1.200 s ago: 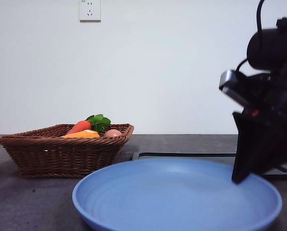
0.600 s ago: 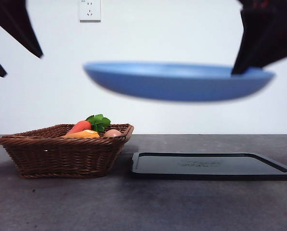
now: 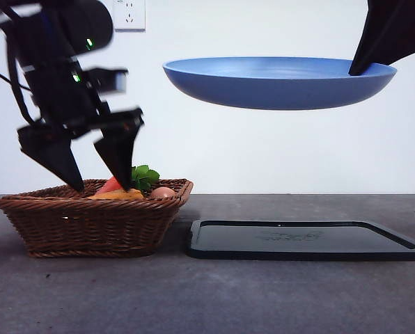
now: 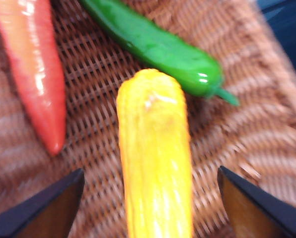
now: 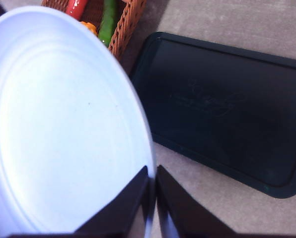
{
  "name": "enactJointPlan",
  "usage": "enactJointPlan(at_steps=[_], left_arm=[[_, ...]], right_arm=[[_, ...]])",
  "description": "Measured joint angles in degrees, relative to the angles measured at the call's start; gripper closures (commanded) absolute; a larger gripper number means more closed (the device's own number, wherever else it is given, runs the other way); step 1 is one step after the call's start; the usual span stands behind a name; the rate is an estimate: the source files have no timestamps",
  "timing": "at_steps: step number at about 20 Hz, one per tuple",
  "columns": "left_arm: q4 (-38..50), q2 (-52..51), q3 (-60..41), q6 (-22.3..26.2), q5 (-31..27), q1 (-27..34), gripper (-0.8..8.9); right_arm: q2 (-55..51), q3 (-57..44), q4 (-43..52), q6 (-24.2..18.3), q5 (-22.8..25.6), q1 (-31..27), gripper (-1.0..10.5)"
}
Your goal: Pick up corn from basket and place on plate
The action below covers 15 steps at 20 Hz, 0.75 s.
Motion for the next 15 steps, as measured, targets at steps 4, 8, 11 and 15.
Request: enactJointPlan(at_steps=[4, 8, 11, 15], left_arm=[[0.8, 4.9, 0.7, 0.4, 0.0, -0.1, 3.85], [-0.3, 6.2, 0.7, 0.4, 0.0, -0.2, 4.95], [-1.2, 6.2, 0.7, 0.3, 0.0, -0.2, 5.94], [-4.8, 6.2, 2.7, 0.2, 0.0, -0.2, 5.94]], right_arm=[[0.0, 0.0, 0.0, 0.0, 0.0, 0.0, 9.4], [0.0, 0.0, 0.0, 0.0, 1.2, 0.0, 9.4], [0.0, 0.0, 0.0, 0.0, 1.1, 0.0, 9.4], [0.1, 0.0, -0.2, 0.0, 1.5, 0.0, 9.4]])
